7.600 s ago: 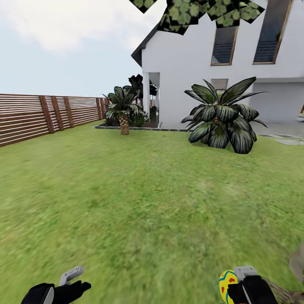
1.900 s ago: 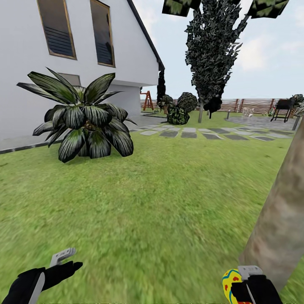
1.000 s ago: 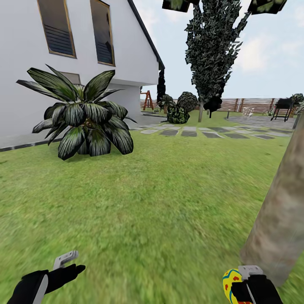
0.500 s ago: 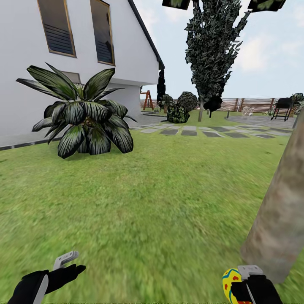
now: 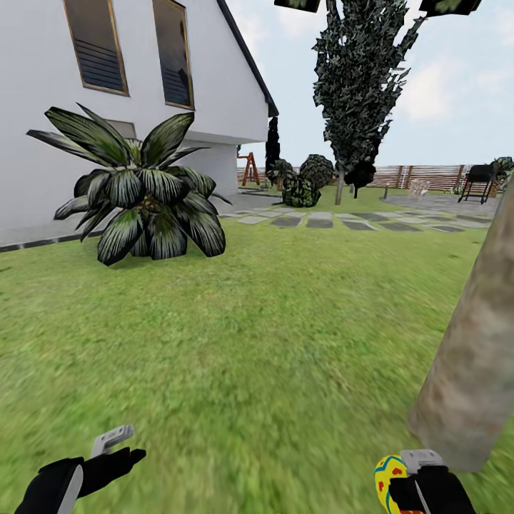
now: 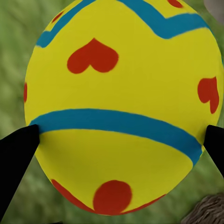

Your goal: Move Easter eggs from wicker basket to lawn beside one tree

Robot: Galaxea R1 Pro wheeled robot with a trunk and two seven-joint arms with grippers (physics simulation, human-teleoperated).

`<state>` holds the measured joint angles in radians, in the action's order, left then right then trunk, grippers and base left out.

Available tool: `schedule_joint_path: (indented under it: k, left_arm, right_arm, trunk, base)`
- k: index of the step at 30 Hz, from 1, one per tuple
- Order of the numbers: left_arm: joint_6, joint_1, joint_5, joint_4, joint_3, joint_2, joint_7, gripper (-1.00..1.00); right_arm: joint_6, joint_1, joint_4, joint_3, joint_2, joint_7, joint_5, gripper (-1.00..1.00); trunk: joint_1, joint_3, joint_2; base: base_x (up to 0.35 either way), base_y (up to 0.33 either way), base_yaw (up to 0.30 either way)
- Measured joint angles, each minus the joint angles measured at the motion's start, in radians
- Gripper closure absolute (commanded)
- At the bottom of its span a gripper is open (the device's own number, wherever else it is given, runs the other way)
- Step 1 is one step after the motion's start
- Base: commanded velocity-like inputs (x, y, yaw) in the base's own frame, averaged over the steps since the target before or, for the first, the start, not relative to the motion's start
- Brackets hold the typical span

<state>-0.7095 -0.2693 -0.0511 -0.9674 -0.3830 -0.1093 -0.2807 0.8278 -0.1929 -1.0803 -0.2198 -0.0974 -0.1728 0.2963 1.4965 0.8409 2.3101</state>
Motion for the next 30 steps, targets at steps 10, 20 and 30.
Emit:
schedule_joint_path:
  k: [10, 20, 30]
  left_arm:
    - [0.001, 0.000, -0.001, 0.011, 0.002, 0.000, -0.001, -1.00]
    - [0.001, 0.000, -0.002, 0.011, 0.002, 0.000, -0.002, -1.00]
    - [0.001, 0.000, -0.003, 0.012, 0.001, 0.001, -0.009, -1.00]
  right_arm:
    - [0.000, 0.000, 0.000, 0.001, 0.001, 0.000, 0.000, 1.00]
    - [0.000, 0.000, 0.000, 0.002, 0.001, 0.000, -0.001, 1.00]
    - [0.000, -0.001, 0.000, 0.002, 0.001, 0.000, 0.000, 1.00]
  trunk:
    - [0.038, 0.031, 0.070]
    - [0.077, 0.063, 0.140]
    - [0.096, 0.078, 0.175]
  base:
    - [0.000, 0.000, 0.000]
    - [0.000, 0.000, 0.000]
    - [0.069, -0.018, 0.000]
